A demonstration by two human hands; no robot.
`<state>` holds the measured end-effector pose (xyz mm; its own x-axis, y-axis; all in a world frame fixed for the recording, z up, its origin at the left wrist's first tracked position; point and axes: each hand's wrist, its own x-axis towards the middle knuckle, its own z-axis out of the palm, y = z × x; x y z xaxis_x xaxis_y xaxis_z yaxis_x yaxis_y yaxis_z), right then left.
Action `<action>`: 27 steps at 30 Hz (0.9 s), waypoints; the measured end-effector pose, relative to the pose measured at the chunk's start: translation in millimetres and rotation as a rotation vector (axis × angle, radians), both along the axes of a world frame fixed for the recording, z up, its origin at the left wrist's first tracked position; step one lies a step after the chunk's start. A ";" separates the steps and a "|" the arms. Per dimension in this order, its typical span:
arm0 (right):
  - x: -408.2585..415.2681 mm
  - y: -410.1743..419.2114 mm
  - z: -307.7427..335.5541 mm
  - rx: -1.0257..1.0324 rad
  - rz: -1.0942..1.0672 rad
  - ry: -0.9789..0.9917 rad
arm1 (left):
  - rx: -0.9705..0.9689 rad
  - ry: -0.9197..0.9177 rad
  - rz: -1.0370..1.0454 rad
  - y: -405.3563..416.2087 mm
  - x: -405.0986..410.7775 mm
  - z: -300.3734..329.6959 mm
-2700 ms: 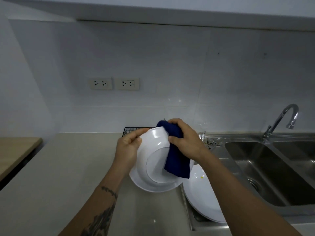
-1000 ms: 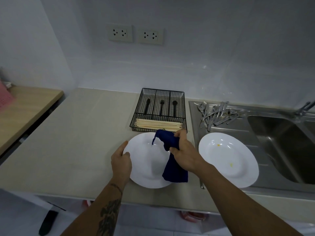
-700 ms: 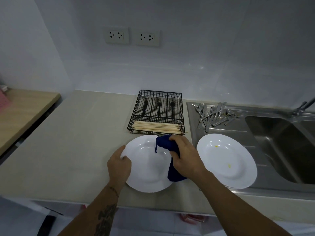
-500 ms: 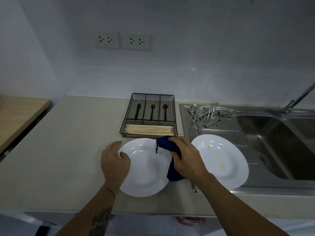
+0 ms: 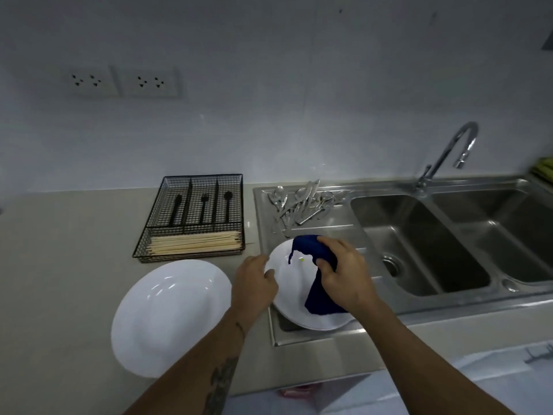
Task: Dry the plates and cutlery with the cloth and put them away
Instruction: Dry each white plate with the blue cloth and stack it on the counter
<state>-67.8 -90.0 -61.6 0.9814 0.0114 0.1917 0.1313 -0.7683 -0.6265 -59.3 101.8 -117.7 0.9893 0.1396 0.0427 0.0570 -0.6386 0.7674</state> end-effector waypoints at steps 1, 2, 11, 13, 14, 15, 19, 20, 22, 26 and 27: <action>-0.1 -6.6 -1.6 -0.015 0.001 0.021 | 0.021 0.032 0.027 -5.1 1.8 -3.3; -0.4 -11.8 -3.4 -0.029 0.008 0.037 | 0.043 0.061 0.053 -8.4 3.4 -6.7; -3.0 -29.0 -22.0 -0.139 0.131 0.089 | 0.118 0.173 0.169 -24.5 11.1 -6.8; -0.8 -32.2 -25.0 -0.141 0.140 0.104 | 0.098 0.193 0.199 -30.1 12.3 -3.6; 0.7 -33.8 -26.4 -0.145 0.140 0.110 | 0.090 0.199 0.212 -32.5 12.6 -2.1; 2.6 -35.5 -27.5 -0.151 0.140 0.114 | 0.083 0.206 0.223 -34.4 12.8 -0.5; 9.0 -41.0 -30.4 -0.157 0.145 0.132 | 0.091 0.223 0.248 -38.8 13.5 3.3; 9.8 -42.1 -31.1 -0.153 0.148 0.139 | 0.087 0.224 0.246 -39.6 13.9 5.2; 10.6 -44.0 -32.1 -0.146 0.156 0.149 | 0.053 0.224 0.247 -39.5 16.8 10.4; 13.7 -45.2 -33.3 -0.126 0.164 0.129 | -0.039 0.201 0.194 -36.1 23.9 19.4; 14.3 -44.7 -33.1 -0.116 0.164 0.117 | -0.049 0.180 0.173 -35.5 23.7 20.6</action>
<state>-53.5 -134.7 -94.7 0.9801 0.1874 0.0649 0.1916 -0.8104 -0.5537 -35.6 66.3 -97.1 0.9417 0.3047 -0.1428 0.3004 -0.5703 0.7645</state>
